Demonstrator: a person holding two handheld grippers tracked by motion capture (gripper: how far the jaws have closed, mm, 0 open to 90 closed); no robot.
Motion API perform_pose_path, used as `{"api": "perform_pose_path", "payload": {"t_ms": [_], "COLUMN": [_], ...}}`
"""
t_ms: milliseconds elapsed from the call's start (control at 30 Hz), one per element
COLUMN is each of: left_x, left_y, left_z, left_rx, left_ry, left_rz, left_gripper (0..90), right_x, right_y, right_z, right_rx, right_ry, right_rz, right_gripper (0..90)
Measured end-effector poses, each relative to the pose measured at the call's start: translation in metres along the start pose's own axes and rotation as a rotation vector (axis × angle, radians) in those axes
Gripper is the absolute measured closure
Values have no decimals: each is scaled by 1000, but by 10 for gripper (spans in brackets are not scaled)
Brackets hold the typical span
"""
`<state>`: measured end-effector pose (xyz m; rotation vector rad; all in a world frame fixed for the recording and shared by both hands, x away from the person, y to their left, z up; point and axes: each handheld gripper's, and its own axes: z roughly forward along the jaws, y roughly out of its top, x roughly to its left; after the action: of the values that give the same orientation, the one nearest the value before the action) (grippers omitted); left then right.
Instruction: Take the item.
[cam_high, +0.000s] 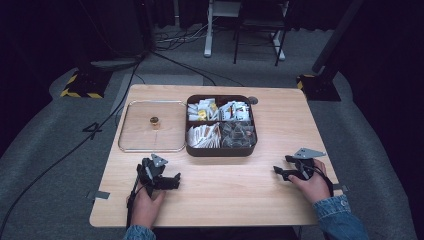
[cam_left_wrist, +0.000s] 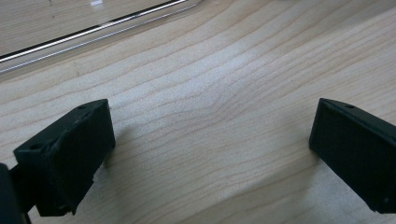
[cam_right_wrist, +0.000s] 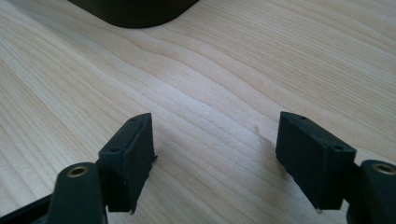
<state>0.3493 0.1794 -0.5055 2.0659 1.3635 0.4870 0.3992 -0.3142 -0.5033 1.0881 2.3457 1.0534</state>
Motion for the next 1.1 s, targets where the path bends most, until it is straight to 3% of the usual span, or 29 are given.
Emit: {"api": "perform_pose_path", "payload": {"t_ms": [167,233,400,633,800,1100], "left_x": [2,2,2,2,1,1], "left_y": [1,1,1,0,-1,-1], "left_z": [1,1,1,0,-1,-1], "left_rx": [2,2,1,-3,0,2], "left_ry": [-10,-8,-7,-2,-4,-6], "left_rz": [8,9,7,9,9,9], "left_gripper": [3,3,4,8,9,3], "right_x": [1,1,1,-3,-7,-9], "right_y": [2,3,9,34,54,77], "right_z": [1,0,-3,-11,-23,-35], "right_rx": [-9,-13,-30,-52,-100,-160], "right_ry": [-6,11,24,58,82,79], "right_rz": [16,47,60,107,103,98], "right_gripper": [346,406,420,474,470,497]}}
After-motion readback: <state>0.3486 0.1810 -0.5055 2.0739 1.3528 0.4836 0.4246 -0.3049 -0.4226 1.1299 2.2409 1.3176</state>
